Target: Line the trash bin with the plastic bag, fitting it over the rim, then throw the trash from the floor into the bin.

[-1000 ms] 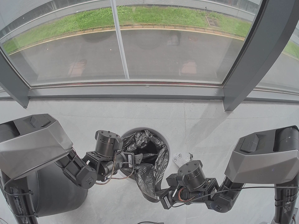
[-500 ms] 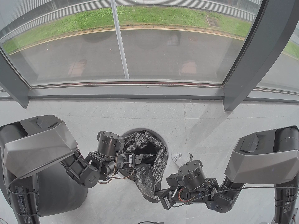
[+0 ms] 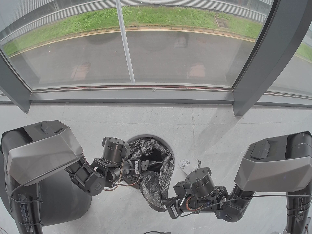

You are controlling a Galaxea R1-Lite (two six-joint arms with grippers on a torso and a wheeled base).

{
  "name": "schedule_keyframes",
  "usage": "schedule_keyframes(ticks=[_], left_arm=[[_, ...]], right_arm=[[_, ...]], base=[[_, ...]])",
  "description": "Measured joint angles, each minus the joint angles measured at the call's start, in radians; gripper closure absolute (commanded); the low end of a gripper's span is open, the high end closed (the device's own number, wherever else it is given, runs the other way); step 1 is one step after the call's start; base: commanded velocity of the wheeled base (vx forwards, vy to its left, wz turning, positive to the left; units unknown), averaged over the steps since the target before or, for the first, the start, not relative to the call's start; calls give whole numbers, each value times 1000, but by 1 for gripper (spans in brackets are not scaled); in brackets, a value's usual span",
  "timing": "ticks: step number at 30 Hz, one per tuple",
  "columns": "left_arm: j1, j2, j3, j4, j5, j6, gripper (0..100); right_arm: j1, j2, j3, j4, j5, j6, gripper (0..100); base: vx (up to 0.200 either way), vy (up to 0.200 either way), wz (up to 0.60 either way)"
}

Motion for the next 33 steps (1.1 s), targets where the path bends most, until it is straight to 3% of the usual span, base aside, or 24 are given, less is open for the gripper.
schedule_keyframes(ticks=[3, 4, 22, 33], left_arm=[[0, 1, 0, 0, -1, -2, 0], [0, 1, 0, 0, 0, -3, 100], [-4, -2, 7, -43, 0, -20, 100], [2, -79, 90, -69, 2, -17, 100]], right_arm=[[0, 0, 0, 0, 0, 0, 100], [0, 0, 0, 0, 0, 0, 100], [0, -10, 6, -34, 1, 2, 100], [3, -83, 50, -40, -6, -13, 100]], base=[[0, 0, 0], [0, 0, 0], [0, 0, 0], [0, 0, 0]])
